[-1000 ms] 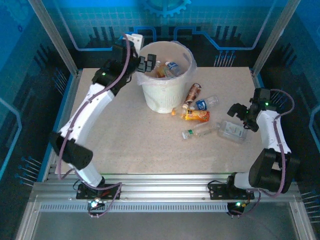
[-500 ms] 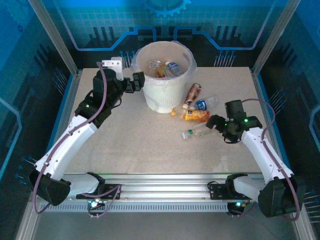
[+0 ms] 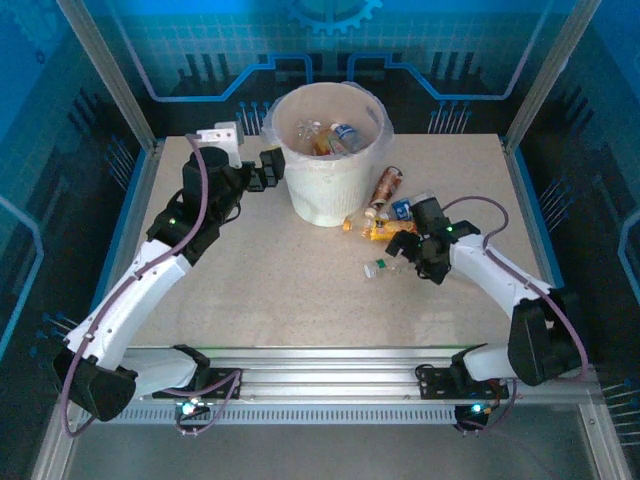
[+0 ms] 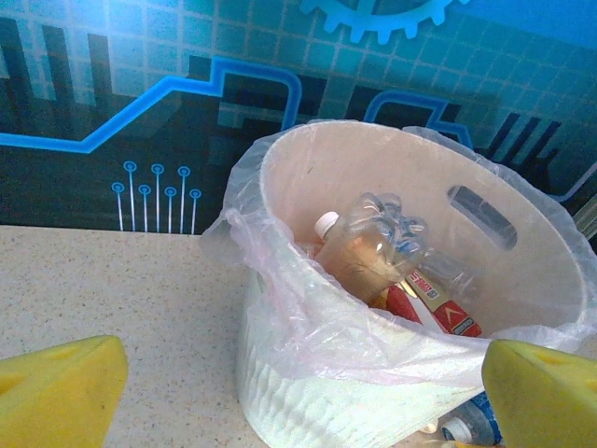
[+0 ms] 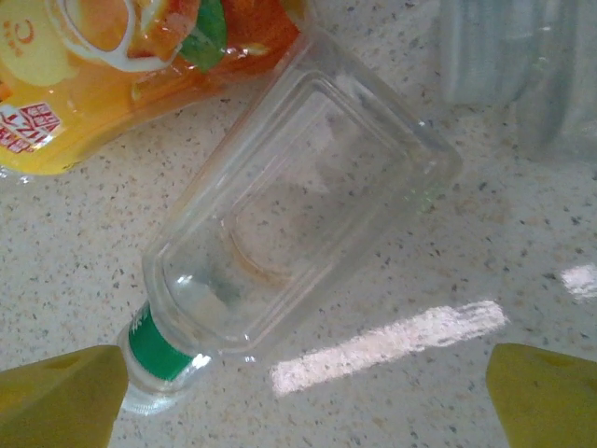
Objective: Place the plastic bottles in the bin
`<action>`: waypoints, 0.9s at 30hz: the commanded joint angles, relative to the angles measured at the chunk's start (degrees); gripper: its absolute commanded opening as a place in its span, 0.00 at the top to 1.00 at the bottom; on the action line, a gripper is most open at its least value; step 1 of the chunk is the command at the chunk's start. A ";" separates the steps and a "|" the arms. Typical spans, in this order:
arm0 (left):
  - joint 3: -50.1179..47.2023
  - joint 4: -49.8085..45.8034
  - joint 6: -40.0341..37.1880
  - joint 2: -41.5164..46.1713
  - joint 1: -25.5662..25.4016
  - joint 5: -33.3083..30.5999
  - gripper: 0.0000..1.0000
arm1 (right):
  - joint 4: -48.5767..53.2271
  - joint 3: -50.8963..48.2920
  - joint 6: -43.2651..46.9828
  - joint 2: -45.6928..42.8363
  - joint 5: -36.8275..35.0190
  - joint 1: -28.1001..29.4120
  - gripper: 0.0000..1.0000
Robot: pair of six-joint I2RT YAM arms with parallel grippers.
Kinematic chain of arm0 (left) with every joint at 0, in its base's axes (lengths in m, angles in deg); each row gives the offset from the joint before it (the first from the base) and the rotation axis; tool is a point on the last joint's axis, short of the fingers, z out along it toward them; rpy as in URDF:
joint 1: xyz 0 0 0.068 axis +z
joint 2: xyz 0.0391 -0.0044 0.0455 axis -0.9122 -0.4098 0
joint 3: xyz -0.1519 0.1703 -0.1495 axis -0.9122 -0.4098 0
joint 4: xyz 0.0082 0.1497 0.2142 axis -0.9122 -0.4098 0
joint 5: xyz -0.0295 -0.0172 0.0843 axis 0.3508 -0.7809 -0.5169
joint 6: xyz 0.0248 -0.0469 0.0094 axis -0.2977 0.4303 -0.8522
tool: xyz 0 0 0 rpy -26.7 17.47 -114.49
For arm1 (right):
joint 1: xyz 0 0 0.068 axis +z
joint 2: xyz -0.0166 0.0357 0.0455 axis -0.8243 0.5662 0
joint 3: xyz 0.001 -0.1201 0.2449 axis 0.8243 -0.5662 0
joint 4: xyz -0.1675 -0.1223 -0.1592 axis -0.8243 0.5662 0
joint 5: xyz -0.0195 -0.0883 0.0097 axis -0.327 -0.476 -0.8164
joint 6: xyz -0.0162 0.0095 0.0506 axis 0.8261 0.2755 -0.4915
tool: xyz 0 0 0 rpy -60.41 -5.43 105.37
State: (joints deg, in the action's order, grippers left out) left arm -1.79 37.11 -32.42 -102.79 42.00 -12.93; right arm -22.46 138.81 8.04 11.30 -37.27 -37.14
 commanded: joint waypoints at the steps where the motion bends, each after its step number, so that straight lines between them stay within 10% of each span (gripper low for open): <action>1: -0.55 1.22 0.37 1.27 -0.18 -1.05 0.01 | -3.19 2.09 -1.91 2.07 -1.09 0.79 0.00; 27: -1.34 1.44 0.82 1.04 -0.17 -0.11 0.01 | -7.94 2.59 -0.99 15.16 -1.77 1.84 0.14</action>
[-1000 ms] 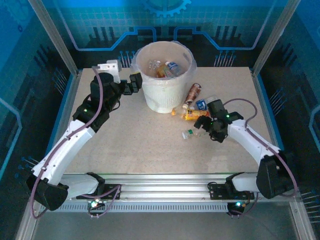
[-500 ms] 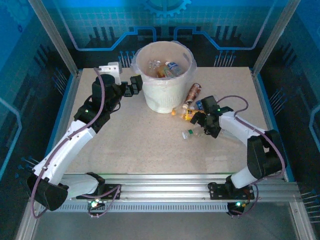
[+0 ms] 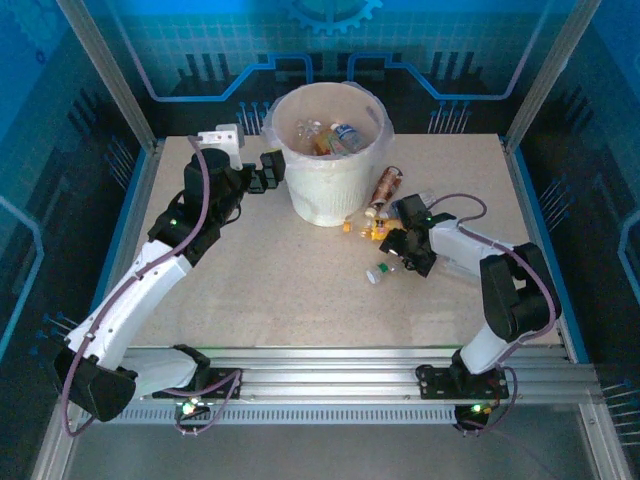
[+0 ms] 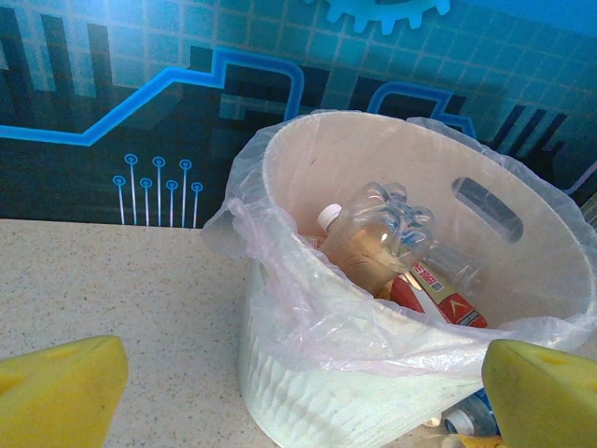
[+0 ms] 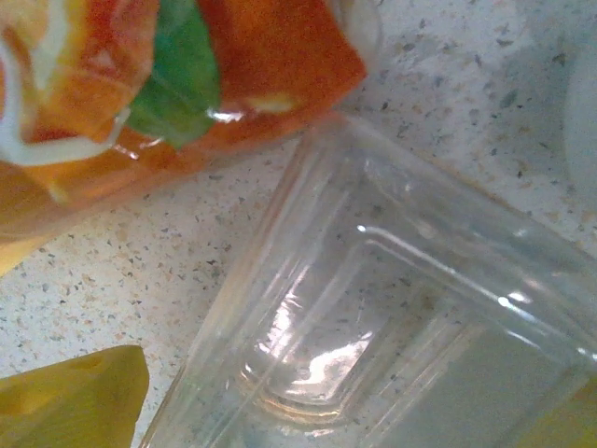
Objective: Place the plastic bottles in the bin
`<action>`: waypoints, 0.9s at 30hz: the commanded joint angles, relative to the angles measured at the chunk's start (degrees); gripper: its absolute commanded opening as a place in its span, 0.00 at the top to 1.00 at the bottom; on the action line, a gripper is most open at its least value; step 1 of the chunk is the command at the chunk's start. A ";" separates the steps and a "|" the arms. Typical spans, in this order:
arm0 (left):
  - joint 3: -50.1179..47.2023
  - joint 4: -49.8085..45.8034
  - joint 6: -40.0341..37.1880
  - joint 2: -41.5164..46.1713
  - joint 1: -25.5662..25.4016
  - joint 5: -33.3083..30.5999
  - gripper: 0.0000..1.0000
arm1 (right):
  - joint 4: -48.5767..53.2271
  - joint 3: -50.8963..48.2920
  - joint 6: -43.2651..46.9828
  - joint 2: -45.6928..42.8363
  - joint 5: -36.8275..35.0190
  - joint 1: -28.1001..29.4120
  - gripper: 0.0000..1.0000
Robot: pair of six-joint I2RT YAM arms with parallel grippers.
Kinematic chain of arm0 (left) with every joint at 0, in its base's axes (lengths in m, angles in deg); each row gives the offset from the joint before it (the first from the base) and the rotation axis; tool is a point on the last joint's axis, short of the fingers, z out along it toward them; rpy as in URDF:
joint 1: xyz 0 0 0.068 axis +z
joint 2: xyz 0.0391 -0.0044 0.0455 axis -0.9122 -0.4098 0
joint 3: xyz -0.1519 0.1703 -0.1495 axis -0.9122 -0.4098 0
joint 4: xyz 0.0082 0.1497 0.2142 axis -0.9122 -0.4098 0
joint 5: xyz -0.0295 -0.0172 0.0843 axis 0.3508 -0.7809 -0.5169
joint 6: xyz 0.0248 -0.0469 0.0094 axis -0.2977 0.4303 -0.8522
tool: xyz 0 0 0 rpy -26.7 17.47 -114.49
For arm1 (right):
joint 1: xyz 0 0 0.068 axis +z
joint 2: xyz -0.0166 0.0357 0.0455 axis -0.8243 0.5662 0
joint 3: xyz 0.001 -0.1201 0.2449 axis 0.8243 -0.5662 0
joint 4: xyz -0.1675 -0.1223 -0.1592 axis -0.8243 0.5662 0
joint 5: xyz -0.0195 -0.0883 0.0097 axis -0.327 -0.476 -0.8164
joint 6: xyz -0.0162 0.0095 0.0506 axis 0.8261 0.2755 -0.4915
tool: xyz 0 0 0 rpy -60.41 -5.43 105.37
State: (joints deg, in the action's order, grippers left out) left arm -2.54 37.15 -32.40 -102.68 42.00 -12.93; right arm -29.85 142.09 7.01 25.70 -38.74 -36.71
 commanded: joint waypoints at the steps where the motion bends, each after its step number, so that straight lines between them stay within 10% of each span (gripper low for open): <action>1: -0.60 1.35 0.80 0.98 -0.13 -0.23 0.01 | -0.51 -0.83 0.04 0.77 -0.40 1.60 0.14; 27: -0.38 0.14 3.02 1.20 0.01 -3.10 0.01 | 12.73 -1.64 3.04 -18.87 -7.21 7.12 0.54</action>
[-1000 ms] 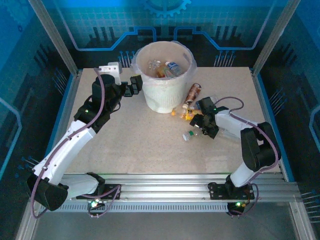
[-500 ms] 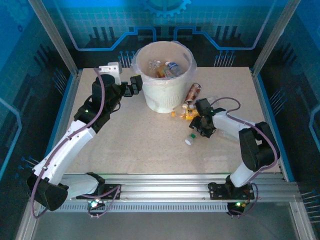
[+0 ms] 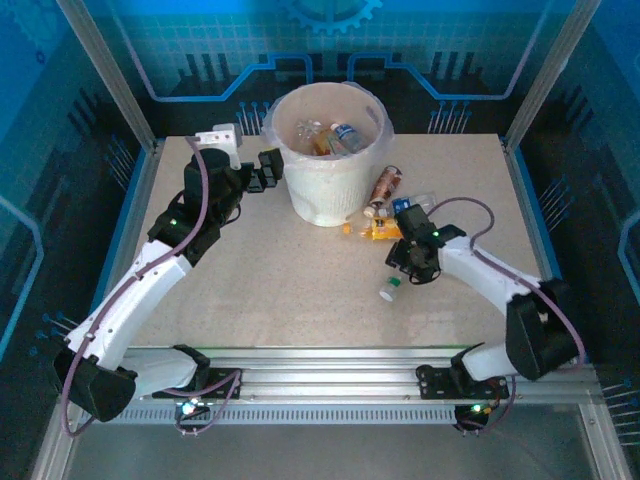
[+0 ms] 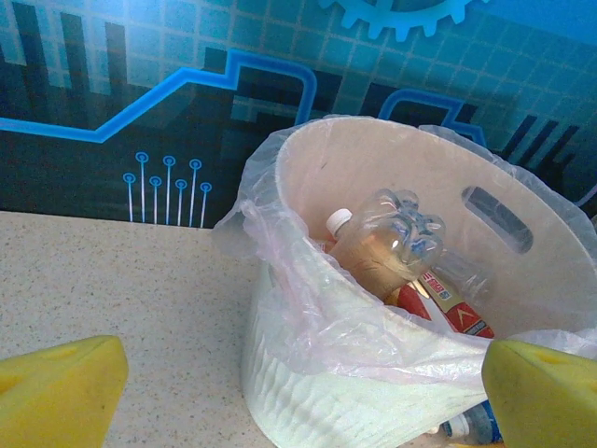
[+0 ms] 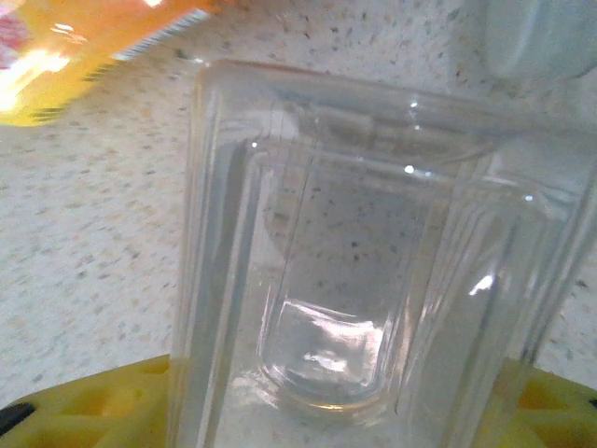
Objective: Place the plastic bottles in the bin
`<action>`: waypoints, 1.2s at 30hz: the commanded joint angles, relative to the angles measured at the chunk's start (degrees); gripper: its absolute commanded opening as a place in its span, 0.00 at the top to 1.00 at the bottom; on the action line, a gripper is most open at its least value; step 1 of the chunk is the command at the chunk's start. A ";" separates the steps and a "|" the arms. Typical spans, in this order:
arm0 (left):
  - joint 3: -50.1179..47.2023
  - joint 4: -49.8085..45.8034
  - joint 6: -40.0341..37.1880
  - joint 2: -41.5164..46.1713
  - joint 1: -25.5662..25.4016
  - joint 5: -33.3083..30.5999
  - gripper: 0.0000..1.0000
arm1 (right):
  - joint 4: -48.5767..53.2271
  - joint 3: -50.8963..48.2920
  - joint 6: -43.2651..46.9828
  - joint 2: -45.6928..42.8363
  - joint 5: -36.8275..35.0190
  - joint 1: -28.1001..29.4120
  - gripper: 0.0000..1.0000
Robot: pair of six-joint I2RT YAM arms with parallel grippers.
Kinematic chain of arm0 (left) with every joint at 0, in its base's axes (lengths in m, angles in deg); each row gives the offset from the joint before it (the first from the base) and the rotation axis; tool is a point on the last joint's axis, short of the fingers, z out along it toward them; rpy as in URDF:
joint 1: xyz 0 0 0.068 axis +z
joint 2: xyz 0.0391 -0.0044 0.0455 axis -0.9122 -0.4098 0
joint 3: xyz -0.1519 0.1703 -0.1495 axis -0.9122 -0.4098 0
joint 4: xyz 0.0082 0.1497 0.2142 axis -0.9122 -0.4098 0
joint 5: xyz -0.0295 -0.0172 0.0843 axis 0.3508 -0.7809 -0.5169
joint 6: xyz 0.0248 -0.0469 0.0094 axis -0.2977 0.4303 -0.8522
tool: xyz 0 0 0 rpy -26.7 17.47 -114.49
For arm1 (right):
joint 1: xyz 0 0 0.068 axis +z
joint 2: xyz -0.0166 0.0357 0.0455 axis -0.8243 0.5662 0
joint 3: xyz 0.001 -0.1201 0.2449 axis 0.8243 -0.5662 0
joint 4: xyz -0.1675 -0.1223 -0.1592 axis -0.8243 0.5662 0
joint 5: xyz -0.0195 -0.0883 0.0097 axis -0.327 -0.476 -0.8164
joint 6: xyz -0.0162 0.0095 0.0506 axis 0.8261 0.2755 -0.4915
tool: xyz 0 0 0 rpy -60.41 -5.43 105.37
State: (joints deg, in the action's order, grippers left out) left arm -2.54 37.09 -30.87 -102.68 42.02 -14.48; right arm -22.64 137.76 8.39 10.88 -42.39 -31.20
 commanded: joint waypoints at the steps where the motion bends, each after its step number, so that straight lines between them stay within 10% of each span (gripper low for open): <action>1: -0.40 0.28 1.62 1.21 0.02 -1.57 0.01 | 6.75 4.01 2.50 -5.65 -4.48 2.14 0.55; 12: -1.36 0.53 3.21 1.07 0.06 -0.69 0.01 | 7.24 32.39 22.64 -5.47 -3.71 2.89 0.55; 29: -2.80 1.85 5.72 0.37 0.06 3.18 0.01 | 10.54 95.83 41.33 35.47 4.42 2.84 0.53; 36: -3.22 2.12 6.11 0.37 0.11 3.89 0.01 | 10.63 102.66 44.32 44.31 8.32 2.84 0.49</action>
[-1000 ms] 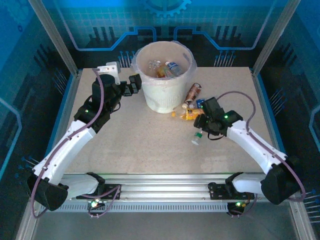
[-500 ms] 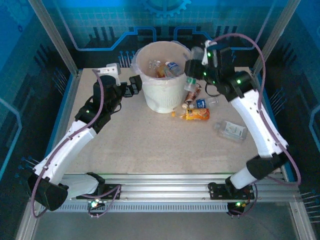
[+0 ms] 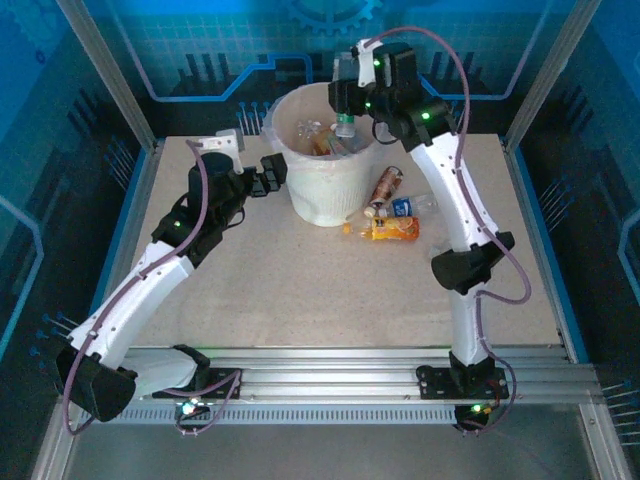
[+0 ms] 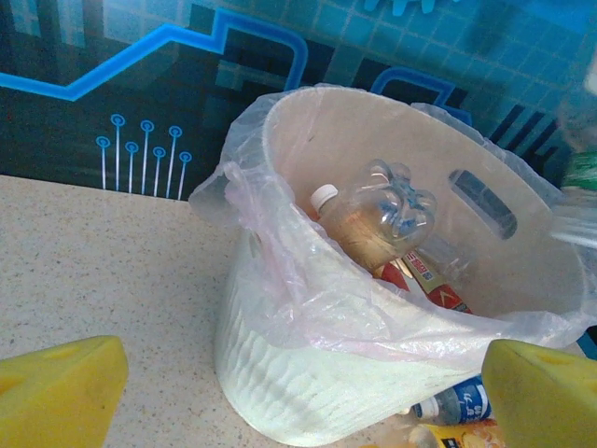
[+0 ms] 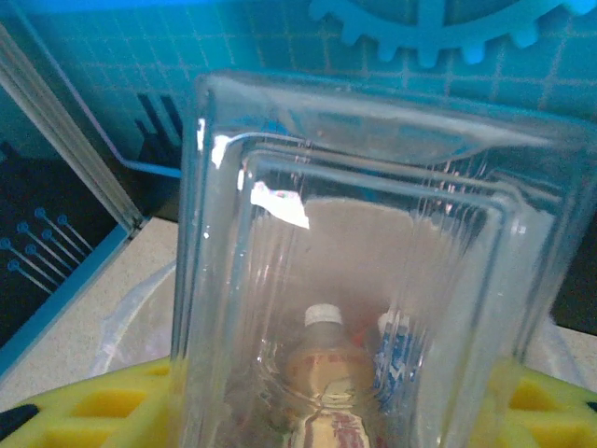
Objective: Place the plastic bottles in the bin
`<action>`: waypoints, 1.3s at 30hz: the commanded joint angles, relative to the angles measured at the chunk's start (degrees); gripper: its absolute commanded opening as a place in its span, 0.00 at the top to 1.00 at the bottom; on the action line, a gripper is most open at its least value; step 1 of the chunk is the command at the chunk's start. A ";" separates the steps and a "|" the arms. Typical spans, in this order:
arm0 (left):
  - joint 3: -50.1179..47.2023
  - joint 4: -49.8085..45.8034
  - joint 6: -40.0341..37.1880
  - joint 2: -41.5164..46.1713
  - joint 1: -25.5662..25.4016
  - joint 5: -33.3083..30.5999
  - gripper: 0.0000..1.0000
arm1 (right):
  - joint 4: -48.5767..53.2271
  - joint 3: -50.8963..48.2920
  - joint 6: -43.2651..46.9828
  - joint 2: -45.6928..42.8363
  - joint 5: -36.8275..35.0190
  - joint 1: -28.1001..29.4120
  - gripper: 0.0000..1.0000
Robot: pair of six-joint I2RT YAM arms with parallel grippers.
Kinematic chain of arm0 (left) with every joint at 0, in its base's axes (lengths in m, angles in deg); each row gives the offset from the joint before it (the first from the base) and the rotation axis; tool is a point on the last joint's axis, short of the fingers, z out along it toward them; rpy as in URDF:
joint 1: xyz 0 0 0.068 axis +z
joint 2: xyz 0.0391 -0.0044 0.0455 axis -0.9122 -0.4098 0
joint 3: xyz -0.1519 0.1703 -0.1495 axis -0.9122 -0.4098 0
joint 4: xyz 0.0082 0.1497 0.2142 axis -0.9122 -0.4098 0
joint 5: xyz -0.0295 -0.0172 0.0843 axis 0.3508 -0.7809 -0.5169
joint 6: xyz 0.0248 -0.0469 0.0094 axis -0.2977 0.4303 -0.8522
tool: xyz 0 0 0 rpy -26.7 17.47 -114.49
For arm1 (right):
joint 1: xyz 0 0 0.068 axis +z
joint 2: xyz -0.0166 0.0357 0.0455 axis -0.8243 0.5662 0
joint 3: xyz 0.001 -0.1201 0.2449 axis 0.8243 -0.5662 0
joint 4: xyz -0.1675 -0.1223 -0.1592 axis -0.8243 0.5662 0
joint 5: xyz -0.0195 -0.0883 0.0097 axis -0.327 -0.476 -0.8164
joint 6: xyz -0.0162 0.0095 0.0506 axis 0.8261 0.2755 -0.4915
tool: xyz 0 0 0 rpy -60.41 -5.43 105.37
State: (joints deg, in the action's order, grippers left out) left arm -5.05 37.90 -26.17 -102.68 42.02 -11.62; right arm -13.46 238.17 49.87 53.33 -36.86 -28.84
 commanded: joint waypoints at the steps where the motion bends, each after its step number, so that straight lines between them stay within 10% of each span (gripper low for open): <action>1: -0.71 1.27 1.46 0.41 0.06 1.12 0.01 | 1.62 2.26 3.13 2.50 3.05 0.48 0.49; 22: -0.57 1.48 1.74 0.16 0.08 1.19 0.01 | 3.86 3.69 5.27 6.64 7.64 0.57 0.05; 39: -1.01 1.14 0.71 0.35 0.07 -0.07 0.01 | 12.74 -7.12 -0.85 -8.90 0.81 -3.01 0.00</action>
State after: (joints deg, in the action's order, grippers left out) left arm -5.60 37.96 -25.03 -102.68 42.02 -11.20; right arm -4.56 235.13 52.19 50.70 -33.40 -29.82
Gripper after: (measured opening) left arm 0.989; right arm 0.996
